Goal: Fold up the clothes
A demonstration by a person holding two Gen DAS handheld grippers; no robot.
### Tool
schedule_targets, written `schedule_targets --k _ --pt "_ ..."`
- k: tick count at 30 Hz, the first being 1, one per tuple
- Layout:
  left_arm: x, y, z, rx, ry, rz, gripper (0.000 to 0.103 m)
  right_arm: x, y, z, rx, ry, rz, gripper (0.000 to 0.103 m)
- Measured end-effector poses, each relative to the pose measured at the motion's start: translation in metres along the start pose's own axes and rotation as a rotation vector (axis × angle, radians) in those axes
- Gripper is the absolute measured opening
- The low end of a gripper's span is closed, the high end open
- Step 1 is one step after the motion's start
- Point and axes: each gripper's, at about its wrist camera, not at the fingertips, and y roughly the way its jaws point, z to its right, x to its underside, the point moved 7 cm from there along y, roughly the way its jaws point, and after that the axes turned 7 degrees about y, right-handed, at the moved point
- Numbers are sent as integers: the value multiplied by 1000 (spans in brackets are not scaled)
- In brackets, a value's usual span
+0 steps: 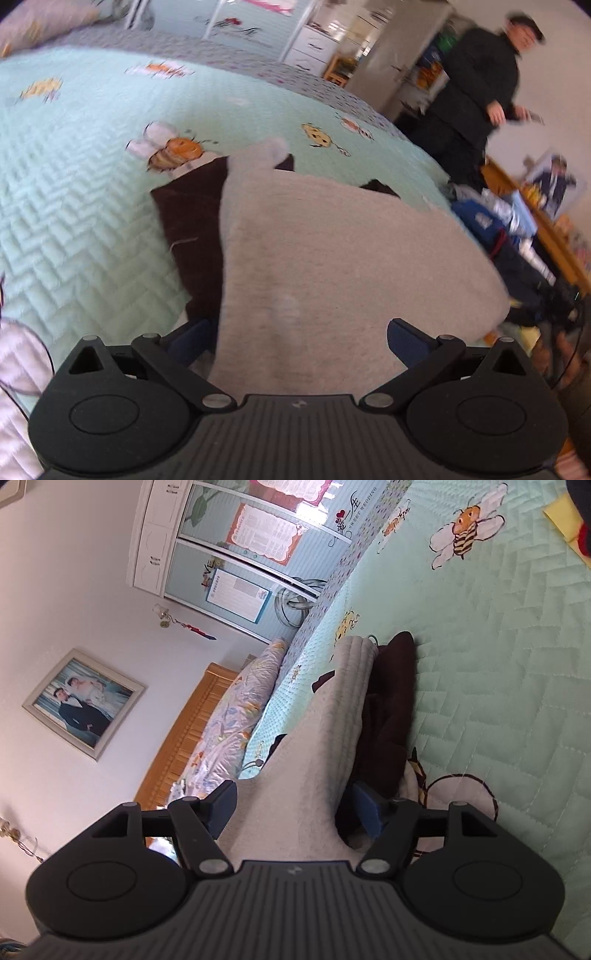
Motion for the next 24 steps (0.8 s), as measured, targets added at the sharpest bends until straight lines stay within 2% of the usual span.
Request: schedule_targets --k 2,5,7,8,9,10,11,16,20,24 --pt "4 -1 -19 59 -148 14 100 2 2 -2 24 -39 -11 71" --pt "10 -1 -46 168 -363 59 88 5 7 -3 50 -84 -43 67" --pt "14 -2 -54 141 -372 64 70 5 9 -1 89 -117 -55 49" --pt "17 -2 -56 116 -365 63 51 4 9 0 106 -130 -57 44" --pt "18 -3 -58 97 -358 63 40 3 7 2 108 -122 -52 31" --pt "20 -5 -60 91 -356 67 35 1 6 5 109 -116 -46 16" --pt "21 -6 -61 88 -356 72 29 0 4 6 109 -117 -38 12" --pt "21 -4 -60 116 -386 102 24 2 2 0 71 -120 -6 12" --pt "29 -7 -69 185 -485 160 21 -1 -2 6 -10 -14 6 11" --pt "37 -16 -69 294 -574 252 19 -1 -8 10 -103 99 26 11"
